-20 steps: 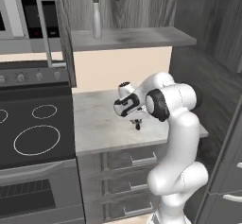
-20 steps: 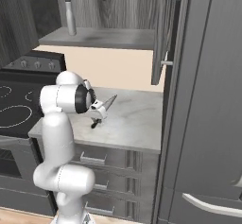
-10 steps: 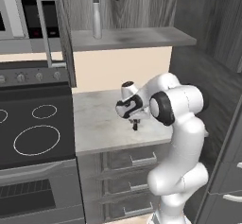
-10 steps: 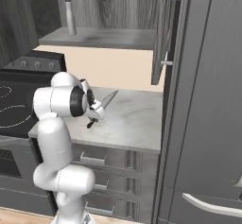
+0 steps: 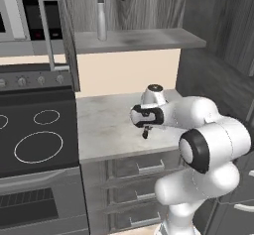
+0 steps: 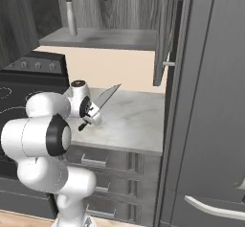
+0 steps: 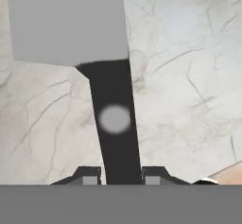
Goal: Move the cutting board and knife to the sink. Then move spray from the cabinet to the counter.
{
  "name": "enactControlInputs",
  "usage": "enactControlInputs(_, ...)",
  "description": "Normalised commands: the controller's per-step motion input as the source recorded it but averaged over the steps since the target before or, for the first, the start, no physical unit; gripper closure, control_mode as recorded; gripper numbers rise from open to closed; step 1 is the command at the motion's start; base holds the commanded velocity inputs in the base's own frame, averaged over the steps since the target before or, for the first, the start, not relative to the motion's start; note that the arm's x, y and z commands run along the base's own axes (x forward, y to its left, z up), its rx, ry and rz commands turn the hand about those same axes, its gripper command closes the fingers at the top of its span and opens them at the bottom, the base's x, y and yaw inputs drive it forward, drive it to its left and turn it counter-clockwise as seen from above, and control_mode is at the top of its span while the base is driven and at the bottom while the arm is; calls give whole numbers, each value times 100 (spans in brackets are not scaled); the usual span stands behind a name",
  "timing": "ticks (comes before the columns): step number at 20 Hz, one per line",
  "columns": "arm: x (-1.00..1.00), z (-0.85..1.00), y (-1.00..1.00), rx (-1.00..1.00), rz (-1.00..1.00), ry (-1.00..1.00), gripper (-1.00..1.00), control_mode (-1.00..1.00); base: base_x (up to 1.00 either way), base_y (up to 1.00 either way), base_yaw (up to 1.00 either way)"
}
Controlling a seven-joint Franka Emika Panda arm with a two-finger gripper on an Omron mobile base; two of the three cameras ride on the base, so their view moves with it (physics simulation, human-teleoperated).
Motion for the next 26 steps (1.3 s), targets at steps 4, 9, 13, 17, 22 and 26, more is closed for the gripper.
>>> enactControlInputs(4,-29,93,6,17,0,18,100,-100,0,0,0)
enactControlInputs(9,-3,64,11,2,1,33,100,-100,0,0,0)
enactControlInputs(13,-9,39,15,-15,0,20,100,-100,0,0,0)
enactControlInputs(17,-55,20,2,-6,0,9,100,-100,0,0,0)
enactControlInputs(22,-98,0,0,0,3,-6,100,-100,0,0,0)
enactControlInputs(26,-76,0,-4,0,7,-4,100,-100,0,0,0)
